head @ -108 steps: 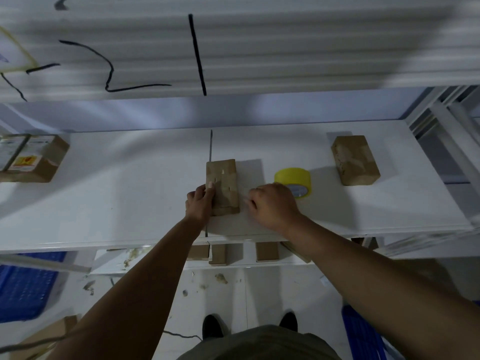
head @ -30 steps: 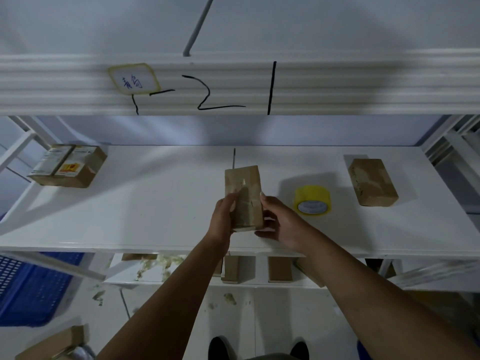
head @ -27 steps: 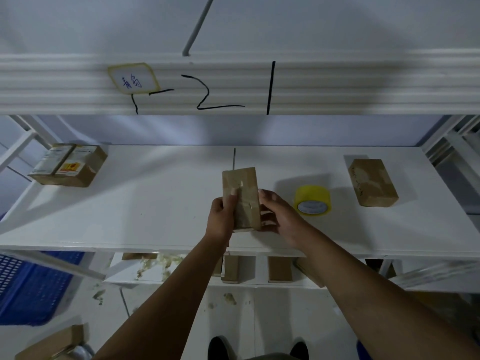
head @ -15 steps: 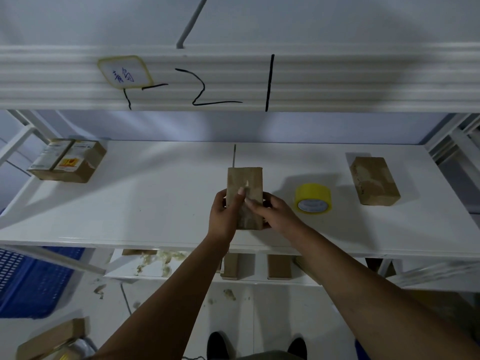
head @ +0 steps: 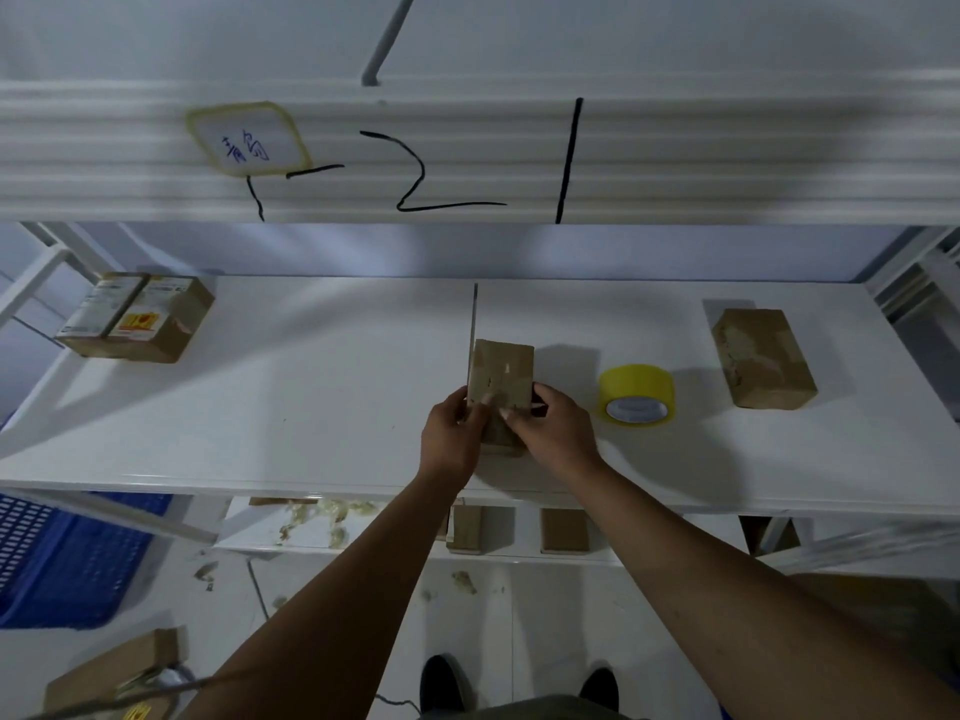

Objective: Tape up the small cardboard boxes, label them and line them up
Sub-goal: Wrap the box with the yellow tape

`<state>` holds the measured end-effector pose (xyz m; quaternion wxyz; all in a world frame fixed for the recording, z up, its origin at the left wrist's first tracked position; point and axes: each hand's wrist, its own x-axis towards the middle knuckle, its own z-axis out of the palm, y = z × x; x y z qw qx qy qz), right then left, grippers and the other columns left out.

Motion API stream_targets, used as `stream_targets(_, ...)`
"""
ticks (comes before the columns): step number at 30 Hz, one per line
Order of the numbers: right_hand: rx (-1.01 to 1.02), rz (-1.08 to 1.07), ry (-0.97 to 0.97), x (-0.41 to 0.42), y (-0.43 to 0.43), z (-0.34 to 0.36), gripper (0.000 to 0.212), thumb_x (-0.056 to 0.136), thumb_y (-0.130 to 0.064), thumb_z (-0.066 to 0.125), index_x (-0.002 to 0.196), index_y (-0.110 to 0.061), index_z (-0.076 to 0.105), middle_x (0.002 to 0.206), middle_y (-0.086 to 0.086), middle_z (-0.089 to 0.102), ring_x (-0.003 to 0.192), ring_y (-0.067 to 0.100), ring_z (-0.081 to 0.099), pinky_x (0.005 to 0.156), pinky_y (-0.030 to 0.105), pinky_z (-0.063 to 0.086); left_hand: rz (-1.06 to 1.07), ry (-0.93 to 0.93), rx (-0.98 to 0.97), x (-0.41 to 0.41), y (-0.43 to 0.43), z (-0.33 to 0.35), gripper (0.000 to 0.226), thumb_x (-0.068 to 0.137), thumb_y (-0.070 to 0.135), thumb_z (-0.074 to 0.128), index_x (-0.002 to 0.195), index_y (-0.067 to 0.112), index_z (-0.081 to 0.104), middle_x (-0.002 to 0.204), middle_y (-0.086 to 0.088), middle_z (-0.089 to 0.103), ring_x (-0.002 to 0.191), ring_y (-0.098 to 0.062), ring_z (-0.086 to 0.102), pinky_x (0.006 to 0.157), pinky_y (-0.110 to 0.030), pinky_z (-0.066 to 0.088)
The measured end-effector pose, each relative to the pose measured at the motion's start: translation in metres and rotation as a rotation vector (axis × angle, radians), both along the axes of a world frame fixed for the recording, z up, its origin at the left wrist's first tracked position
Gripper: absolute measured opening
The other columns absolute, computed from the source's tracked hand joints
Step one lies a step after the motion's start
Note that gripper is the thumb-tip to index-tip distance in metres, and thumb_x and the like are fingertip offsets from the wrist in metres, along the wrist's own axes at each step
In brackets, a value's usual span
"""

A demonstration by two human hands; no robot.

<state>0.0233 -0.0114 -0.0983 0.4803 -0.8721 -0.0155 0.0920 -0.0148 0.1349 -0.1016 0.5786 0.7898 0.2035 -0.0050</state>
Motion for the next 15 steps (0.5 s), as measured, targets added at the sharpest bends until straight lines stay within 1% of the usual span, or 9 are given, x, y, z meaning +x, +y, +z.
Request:
stream_targets(1, -0.012, 0.000, 0.003, 0.000, 0.001, -0.001, 0.036, 0.090, -0.040, 0.077, 0.122, -0.025, 0.074, 0.111, -0.007, 0.076, 0.100, 0.013, 0.070, 0.080, 0.022, 0.052, -0.017, 0.024, 0.104, 0.002, 0.002, -0.004, 0.048, 0.100, 0.063, 0.053, 0.130, 0.030, 0.070, 0.113, 0.003, 0.074, 0.106, -0.020, 0.069, 0.087, -0.036, 0.058)
stream_targets(3, -0.041, 0.001, 0.005, 0.001, 0.001, -0.003, 0.036, 0.091, -0.040, 0.076, 0.123, -0.025, 0.073, 0.114, -0.007, 0.076, 0.098, 0.014, 0.070, 0.074, 0.018, 0.049, -0.051, 0.103, 0.292, 0.005, 0.006, -0.015, 0.061, 0.095, 0.075, 0.047, 0.134, 0.033, 0.068, 0.125, -0.004, 0.065, 0.119, -0.028, 0.059, 0.100, -0.048, 0.054)
stream_targets(4, -0.054, 0.007, 0.001, 0.001, 0.000, -0.002, 0.036, 0.091, -0.041, 0.076, 0.124, -0.025, 0.073, 0.114, -0.008, 0.076, 0.096, 0.013, 0.070, 0.069, 0.013, 0.046, -0.066, 0.139, 0.318, 0.005, 0.008, -0.018, 0.063, 0.094, 0.076, 0.047, 0.135, 0.033, 0.068, 0.128, -0.007, 0.061, 0.122, -0.030, 0.055, 0.103, -0.051, 0.051)
stream_targets(6, -0.077, 0.021, -0.002, 0.001, -0.001, 0.000, 0.037, 0.092, -0.043, 0.075, 0.125, -0.025, 0.074, 0.115, -0.010, 0.075, 0.093, 0.010, 0.067, 0.064, 0.008, 0.041, -0.089, 0.172, 0.322, 0.006, 0.010, -0.019, 0.071, 0.089, 0.082, 0.044, 0.132, 0.033, 0.069, 0.124, -0.008, 0.061, 0.120, -0.032, 0.055, 0.103, -0.052, 0.051)
stream_targets(8, -0.077, 0.036, 0.000, 0.002, -0.003, -0.002, 0.039, 0.092, -0.044, 0.075, 0.125, -0.024, 0.074, 0.117, -0.009, 0.075, 0.095, 0.012, 0.068, 0.069, 0.012, 0.046, -0.098, 0.167, 0.321, 0.006, 0.012, -0.020, 0.084, 0.079, 0.091, 0.035, 0.128, 0.034, 0.070, 0.116, -0.006, 0.063, 0.114, -0.031, 0.058, 0.098, -0.051, 0.053)
stream_targets(10, -0.087, 0.042, 0.002, 0.003, -0.004, -0.003, 0.045, 0.090, -0.048, 0.076, 0.127, -0.023, 0.073, 0.122, -0.006, 0.074, 0.103, 0.018, 0.071, 0.082, 0.025, 0.054, -0.103, 0.154, 0.287, 0.007, 0.014, -0.021, 0.093, 0.075, 0.097, 0.033, 0.132, 0.033, 0.068, 0.117, -0.007, 0.066, 0.115, -0.030, 0.061, 0.097, -0.051, 0.055)
stream_targets(12, -0.134, 0.042, -0.011, 0.004, -0.007, -0.004, 0.057, 0.087, -0.055, 0.075, 0.133, -0.022, 0.069, 0.130, -0.002, 0.070, 0.107, 0.023, 0.070, 0.092, 0.033, 0.056, -0.066, 0.169, 0.250, 0.006, 0.014, -0.019, 0.099, 0.077, 0.095, 0.038, 0.150, 0.028, 0.053, 0.135, -0.010, 0.061, 0.127, -0.031, 0.058, 0.104, -0.053, 0.052)
stream_targets(14, -0.135, 0.039, -0.044, 0.006, -0.013, 0.000, 0.055, 0.088, -0.050, 0.077, 0.134, -0.020, 0.067, 0.131, -0.004, 0.068, 0.101, 0.022, 0.070, 0.089, 0.032, 0.055, -0.039, 0.085, 0.409, 0.003, 0.011, -0.012, 0.089, 0.090, 0.081, 0.041, 0.158, 0.024, 0.040, 0.143, -0.007, 0.055, 0.131, -0.027, 0.052, 0.107, -0.049, 0.050)
stream_targets(15, -0.102, 0.034, -0.062, 0.007, -0.017, 0.003, 0.050, 0.090, -0.042, 0.078, 0.134, -0.020, 0.067, 0.130, -0.007, 0.067, 0.093, 0.019, 0.070, 0.086, 0.031, 0.055, -0.040, -0.015, 0.535, 0.002, 0.009, -0.007, 0.078, 0.097, 0.072, 0.040, 0.157, 0.023, 0.041, 0.140, -0.006, 0.056, 0.128, -0.025, 0.052, 0.105, -0.045, 0.050)
